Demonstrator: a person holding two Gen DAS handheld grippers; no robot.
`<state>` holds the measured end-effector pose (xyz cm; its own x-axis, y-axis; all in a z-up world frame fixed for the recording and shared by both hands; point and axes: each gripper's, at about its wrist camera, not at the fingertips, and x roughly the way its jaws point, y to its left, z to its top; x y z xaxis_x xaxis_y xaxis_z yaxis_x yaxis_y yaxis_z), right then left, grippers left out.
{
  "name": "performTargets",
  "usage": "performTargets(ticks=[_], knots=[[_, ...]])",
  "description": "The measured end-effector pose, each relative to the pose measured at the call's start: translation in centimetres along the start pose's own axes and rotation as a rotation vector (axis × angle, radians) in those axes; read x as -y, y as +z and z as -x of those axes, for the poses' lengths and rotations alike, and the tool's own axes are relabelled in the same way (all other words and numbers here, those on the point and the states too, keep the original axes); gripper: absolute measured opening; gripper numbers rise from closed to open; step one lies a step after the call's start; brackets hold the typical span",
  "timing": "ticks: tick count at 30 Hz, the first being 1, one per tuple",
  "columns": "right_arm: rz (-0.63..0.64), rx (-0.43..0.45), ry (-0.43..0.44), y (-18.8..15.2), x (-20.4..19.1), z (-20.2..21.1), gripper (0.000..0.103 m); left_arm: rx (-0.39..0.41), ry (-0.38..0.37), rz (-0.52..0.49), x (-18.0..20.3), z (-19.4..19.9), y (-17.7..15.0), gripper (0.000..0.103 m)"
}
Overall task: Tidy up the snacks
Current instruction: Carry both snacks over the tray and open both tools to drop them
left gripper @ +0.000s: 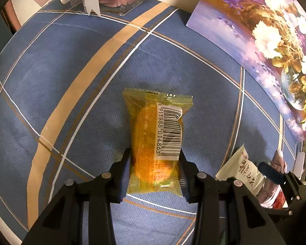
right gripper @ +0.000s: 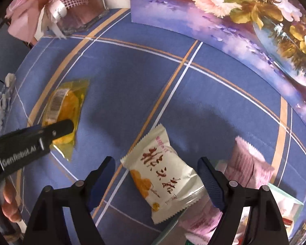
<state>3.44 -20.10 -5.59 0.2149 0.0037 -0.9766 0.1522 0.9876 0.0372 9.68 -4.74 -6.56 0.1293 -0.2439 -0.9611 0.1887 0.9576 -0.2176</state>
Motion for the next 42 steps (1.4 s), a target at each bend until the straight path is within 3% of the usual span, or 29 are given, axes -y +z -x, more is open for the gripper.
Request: performTargets(ticks=[8, 13, 27, 42], knots=[[0.026, -0.031, -0.022, -1.6, -1.8, -0.3, 0.078, -0.012, -0.003, -0.006, 0.6, -0.5, -0.2, 0.043], [0.017, -0.052, -0.054, -2.3, -2.5, -1.2, 0.058, -0.017, -0.011, -0.003, 0.5, -0.6, 0.0, 0.043], [-0.117, 0.017, -0.036, -4.8, -3.3, 1.1, 0.057, -0.012, -0.03, 0.003, 0.0, 1.0, -1.4, 0.041], [-0.321, 0.156, -0.03, -9.2, -2.3, 8.4, 0.057, 0.106, -0.045, -0.016, -0.3, 7.7, -3.7, 0.041]])
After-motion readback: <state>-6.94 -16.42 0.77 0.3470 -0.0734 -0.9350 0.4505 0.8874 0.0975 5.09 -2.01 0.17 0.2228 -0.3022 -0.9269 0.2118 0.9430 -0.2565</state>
